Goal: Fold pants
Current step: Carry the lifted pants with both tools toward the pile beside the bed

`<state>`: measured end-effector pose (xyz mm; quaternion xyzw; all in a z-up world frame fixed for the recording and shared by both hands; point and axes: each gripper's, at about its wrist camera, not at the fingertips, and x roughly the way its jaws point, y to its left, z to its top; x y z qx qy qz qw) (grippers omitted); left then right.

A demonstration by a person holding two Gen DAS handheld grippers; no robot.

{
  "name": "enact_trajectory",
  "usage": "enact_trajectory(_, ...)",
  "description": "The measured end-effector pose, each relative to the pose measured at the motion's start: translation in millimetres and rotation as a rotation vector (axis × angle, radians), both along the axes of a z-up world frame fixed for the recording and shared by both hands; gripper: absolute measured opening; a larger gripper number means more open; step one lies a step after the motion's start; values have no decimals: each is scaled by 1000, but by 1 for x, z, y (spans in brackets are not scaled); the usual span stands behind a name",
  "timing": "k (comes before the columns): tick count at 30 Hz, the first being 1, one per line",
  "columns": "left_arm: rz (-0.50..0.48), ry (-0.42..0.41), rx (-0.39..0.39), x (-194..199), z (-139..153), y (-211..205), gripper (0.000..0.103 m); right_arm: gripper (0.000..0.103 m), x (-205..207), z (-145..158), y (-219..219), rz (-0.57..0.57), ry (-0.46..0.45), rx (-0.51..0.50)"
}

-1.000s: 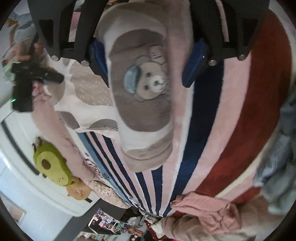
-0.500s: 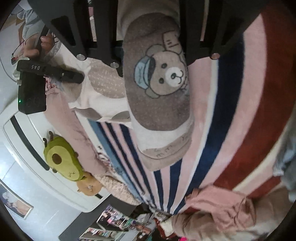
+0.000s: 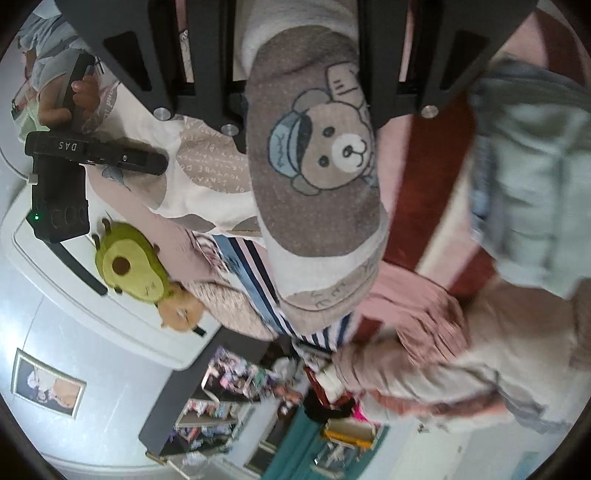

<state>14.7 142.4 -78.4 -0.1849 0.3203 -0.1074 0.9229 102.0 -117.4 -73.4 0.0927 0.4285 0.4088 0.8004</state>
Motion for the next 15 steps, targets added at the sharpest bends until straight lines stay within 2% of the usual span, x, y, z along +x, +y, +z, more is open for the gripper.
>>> enact_trajectory(6, 125, -67, 24, -29, 23, 60, 22, 18, 4, 25, 66, 112, -63, -9)
enact_trajectory(15, 291, -107, 85, -58, 47, 146, 22, 18, 8, 48, 175, 298, -119, -7)
